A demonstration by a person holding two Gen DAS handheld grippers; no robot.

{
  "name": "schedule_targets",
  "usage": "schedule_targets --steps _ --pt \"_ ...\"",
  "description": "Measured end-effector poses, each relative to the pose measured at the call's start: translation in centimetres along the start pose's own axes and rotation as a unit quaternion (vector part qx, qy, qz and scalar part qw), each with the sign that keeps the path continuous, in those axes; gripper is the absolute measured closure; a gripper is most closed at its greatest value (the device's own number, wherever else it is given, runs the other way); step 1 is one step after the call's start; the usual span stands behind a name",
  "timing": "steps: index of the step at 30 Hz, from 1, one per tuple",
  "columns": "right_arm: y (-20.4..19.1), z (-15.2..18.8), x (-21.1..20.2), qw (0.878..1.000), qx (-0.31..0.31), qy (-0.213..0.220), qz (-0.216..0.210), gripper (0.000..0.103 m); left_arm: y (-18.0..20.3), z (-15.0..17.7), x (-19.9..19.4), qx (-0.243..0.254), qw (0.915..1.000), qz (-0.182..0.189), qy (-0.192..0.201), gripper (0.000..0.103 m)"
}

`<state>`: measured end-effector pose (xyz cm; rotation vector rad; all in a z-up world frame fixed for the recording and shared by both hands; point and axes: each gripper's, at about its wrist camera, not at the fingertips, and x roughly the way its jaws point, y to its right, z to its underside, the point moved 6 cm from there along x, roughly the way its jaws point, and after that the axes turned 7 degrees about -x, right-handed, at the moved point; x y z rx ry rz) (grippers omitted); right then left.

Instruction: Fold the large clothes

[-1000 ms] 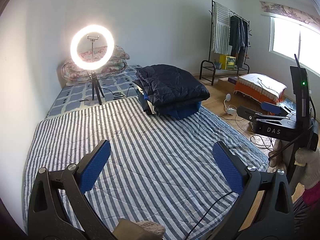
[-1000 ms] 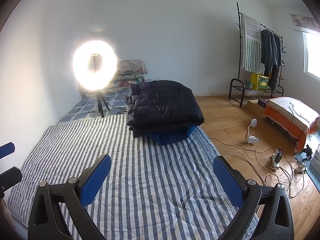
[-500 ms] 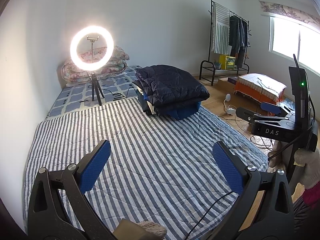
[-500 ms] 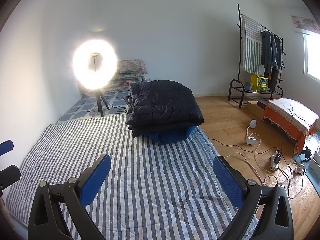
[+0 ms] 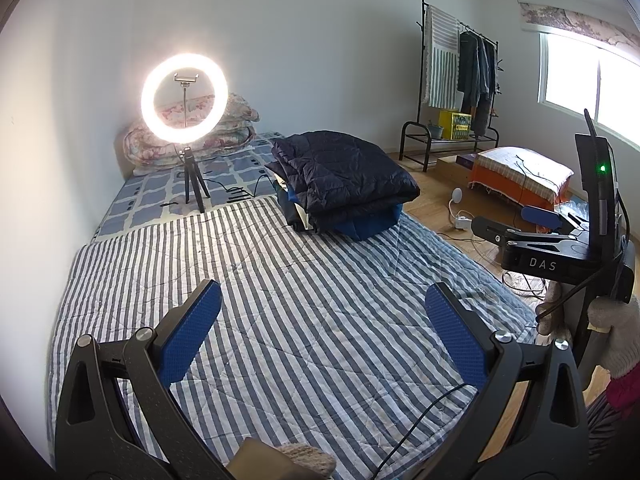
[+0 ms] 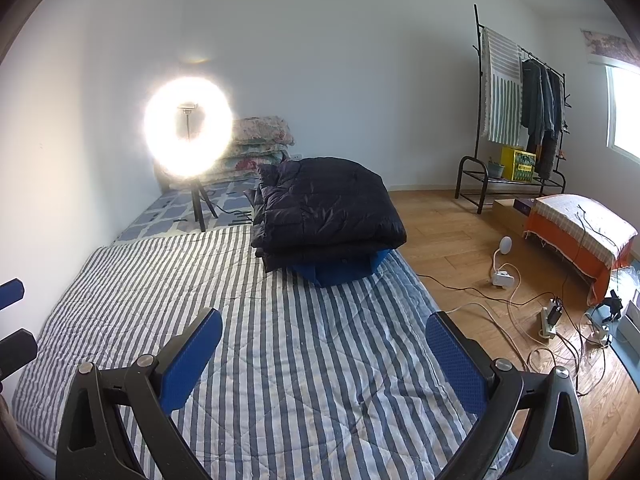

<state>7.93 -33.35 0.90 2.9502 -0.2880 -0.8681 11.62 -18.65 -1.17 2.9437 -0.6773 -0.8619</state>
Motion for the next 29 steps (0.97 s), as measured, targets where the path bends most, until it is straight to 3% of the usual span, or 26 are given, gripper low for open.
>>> schedule_targets --steps 19,29 --pt "0.0 0.2 0.1 1.0 0.0 -0.002 0.0 0.0 -0.4 -0.5 0.2 0.0 1.0 -0.004 0.002 0.0" --pt "-0.1 0.4 0.2 1.0 0.001 -0.004 0.0 0.0 -0.6 -1.2 -0.2 0.013 0.9996 -0.006 0.022 0.0"
